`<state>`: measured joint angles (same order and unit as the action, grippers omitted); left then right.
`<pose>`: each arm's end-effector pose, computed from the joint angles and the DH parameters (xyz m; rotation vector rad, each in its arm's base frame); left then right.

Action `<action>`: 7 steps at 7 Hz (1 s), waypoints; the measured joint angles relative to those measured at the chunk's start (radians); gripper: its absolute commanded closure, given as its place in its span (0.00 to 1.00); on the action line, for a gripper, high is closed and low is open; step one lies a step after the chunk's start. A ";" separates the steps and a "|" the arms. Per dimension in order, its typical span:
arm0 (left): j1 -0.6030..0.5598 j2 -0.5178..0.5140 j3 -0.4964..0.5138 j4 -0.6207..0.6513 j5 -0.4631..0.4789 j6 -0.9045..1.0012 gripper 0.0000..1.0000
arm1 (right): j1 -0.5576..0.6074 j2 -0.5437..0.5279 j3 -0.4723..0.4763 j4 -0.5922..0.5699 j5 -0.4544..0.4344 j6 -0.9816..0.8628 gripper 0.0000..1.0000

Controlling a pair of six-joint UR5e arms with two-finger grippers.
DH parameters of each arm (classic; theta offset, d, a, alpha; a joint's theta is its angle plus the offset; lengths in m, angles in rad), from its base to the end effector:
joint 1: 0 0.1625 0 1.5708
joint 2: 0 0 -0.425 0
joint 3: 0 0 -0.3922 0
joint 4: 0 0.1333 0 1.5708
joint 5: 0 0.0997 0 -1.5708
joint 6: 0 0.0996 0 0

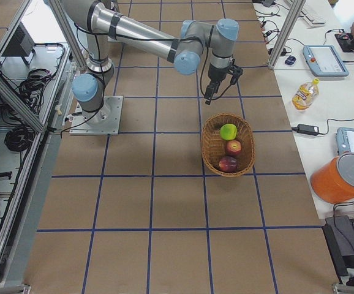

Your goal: Put all apples into basket

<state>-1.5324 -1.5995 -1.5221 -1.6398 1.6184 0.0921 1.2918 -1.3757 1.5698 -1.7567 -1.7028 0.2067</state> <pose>-0.1093 -0.5036 0.4909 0.0849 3.0951 0.0805 -0.0404 -0.5773 0.4042 -0.7230 -2.9218 -0.0195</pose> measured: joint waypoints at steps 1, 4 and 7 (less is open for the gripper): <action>0.000 0.000 -0.002 0.000 0.000 0.000 0.00 | 0.003 -0.064 0.003 0.069 0.057 0.004 0.00; 0.000 0.001 -0.005 0.000 0.000 -0.001 0.00 | 0.068 -0.205 0.045 0.202 0.211 0.018 0.00; 0.000 0.001 -0.007 0.000 0.001 -0.001 0.00 | 0.228 -0.229 0.086 0.205 0.217 0.075 0.00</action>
<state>-1.5324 -1.5987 -1.5286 -1.6394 1.6190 0.0910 1.5200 -1.6051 1.6561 -1.5515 -1.4858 0.2816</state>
